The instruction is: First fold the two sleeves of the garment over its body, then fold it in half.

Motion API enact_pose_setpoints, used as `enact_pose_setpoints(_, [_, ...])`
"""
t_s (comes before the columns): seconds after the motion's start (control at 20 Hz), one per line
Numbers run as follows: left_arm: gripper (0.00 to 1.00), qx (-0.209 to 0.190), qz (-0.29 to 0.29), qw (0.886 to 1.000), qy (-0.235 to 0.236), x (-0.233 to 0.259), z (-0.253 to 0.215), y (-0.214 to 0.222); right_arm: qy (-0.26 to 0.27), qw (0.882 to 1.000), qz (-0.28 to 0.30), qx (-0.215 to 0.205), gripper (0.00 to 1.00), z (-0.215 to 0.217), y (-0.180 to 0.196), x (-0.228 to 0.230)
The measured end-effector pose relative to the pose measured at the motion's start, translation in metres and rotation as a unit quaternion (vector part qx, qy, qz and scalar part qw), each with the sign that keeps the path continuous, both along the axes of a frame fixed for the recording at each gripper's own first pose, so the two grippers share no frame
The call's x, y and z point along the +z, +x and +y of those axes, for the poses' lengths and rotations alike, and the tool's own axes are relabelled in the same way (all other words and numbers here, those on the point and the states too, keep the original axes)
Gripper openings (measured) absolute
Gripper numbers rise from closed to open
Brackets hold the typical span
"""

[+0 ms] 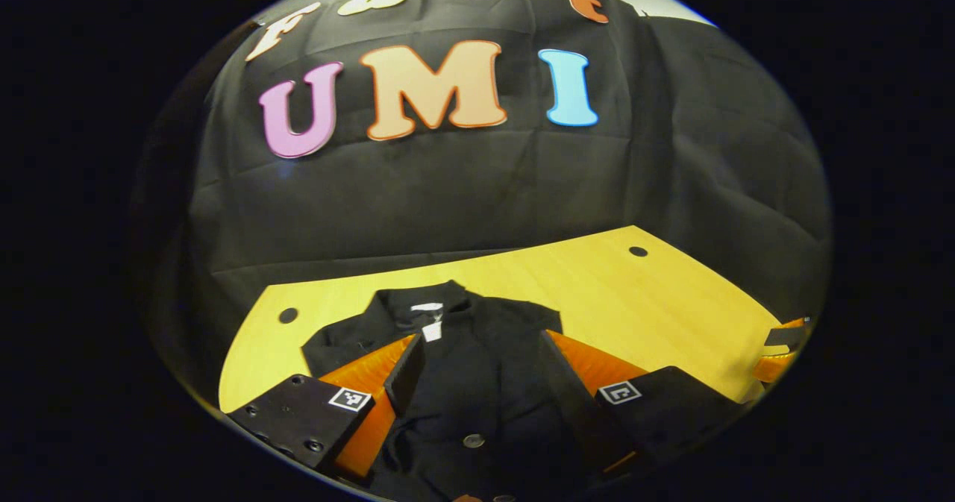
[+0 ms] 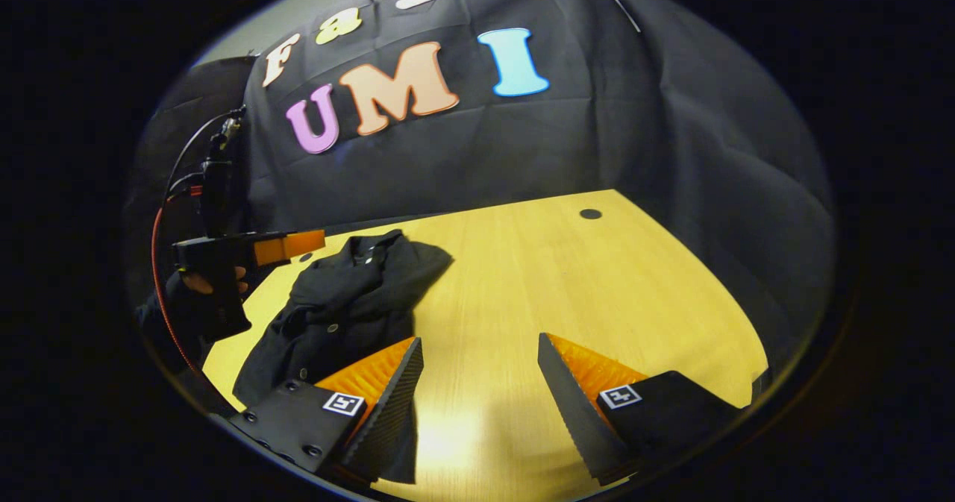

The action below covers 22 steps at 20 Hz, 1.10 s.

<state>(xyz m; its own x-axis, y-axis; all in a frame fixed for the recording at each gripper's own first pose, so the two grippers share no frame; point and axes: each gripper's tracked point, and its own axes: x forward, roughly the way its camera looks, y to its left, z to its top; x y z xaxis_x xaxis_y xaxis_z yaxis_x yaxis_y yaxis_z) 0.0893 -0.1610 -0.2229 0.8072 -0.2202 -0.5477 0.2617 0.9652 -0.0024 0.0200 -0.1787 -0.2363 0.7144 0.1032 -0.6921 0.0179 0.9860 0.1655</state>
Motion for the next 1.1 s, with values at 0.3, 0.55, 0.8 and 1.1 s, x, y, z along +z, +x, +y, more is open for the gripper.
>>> enact_pose_setpoints(0.3, [0.94,0.051,0.025,0.998,0.032,-0.005,0.102,-0.077,0.006,1.0,0.015,0.024,0.98,0.048,-0.015,-0.009])
enact_pose_setpoints(0.55, [0.95,0.081,0.08,0.993,0.032,-0.04,0.16,-0.151,-0.017,0.997,0.059,0.045,0.94,0.084,-0.062,-0.037])
enact_pose_setpoints(0.8, [0.95,0.084,0.136,0.987,0.034,-0.082,0.186,-0.216,-0.036,0.992,0.113,0.045,0.98,0.102,-0.111,-0.071])
enact_pose_setpoints(1.1, [0.95,0.083,0.173,0.98,0.042,-0.119,0.205,-0.262,-0.057,0.984,0.163,0.034,0.99,0.107,-0.145,-0.1])
